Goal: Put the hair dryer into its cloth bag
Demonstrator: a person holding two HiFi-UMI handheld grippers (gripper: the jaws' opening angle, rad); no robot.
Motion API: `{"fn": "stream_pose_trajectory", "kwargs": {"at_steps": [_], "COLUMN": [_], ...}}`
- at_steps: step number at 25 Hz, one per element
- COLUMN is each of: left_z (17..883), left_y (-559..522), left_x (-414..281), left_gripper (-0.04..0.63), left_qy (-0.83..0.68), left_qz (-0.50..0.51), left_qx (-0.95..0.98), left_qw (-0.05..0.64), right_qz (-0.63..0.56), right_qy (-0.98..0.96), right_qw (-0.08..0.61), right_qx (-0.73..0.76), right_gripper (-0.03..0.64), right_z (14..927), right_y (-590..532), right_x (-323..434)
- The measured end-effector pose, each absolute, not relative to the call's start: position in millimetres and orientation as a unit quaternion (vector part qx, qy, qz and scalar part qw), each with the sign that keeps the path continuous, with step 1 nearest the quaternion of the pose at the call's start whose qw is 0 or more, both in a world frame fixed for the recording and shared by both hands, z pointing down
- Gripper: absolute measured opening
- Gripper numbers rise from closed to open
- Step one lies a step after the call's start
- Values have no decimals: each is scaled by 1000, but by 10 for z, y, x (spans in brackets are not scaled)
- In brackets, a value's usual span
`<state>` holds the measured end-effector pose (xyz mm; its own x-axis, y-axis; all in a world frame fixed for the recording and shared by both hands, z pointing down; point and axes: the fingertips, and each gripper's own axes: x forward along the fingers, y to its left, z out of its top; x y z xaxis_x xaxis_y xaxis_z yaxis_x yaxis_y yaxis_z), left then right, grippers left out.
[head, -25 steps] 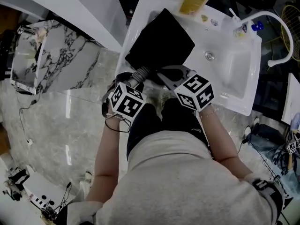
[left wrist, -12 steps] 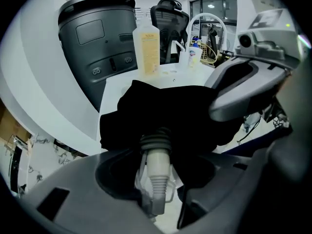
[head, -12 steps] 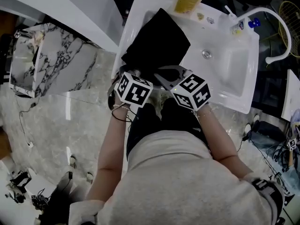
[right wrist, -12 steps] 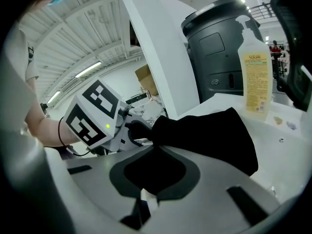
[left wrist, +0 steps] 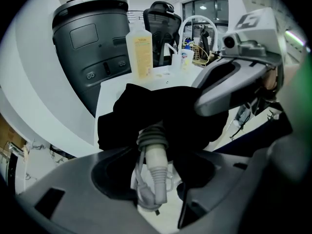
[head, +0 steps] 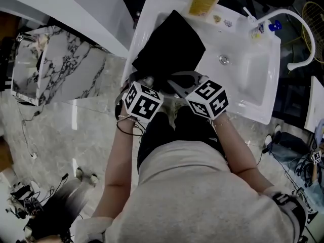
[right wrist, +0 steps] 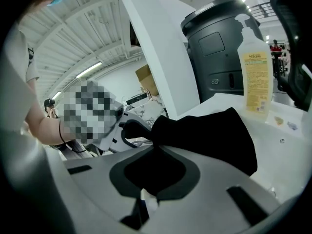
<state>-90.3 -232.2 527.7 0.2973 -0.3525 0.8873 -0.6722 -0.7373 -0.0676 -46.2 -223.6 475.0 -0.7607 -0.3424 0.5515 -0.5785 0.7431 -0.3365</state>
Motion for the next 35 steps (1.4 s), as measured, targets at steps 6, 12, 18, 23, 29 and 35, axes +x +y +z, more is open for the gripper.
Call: {"fn": "stream_pose_trajectory", "kwargs": {"at_steps": [6, 12, 18, 23, 29, 35], "left_z": [5253, 5352, 5292, 5235, 5272, 5393], "left_y": [-2161, -2063, -2127, -2330, -2498, -2567], "left_x": [-1107, -1148, -1107, -970, -807, -762], "left_gripper": [233, 227, 215, 213, 215, 216], "left_qy": [-329, -315, -321, -329, -328, -321], "left_qz": [493, 510, 488, 473, 467, 479], "left_qx": [784, 778, 786, 794, 798, 794], "left_qw": [184, 190, 203, 194, 196, 193], "right_qz": [254, 253, 253, 252, 256, 259], "right_qy": [-904, -903, -904, -903, -902, -901], "right_qw": [234, 240, 242, 244, 240, 237], "right_qx": [253, 249, 246, 249, 253, 254], "right_gripper": [11, 11, 11, 11, 11, 11], "right_z": [4750, 4774, 4777, 4780, 4782, 4787], "right_y": [-2252, -2250, -2239, -2231, -2251, -2266], "right_x": [-463, -496, -505, -513, -499, -493]}}
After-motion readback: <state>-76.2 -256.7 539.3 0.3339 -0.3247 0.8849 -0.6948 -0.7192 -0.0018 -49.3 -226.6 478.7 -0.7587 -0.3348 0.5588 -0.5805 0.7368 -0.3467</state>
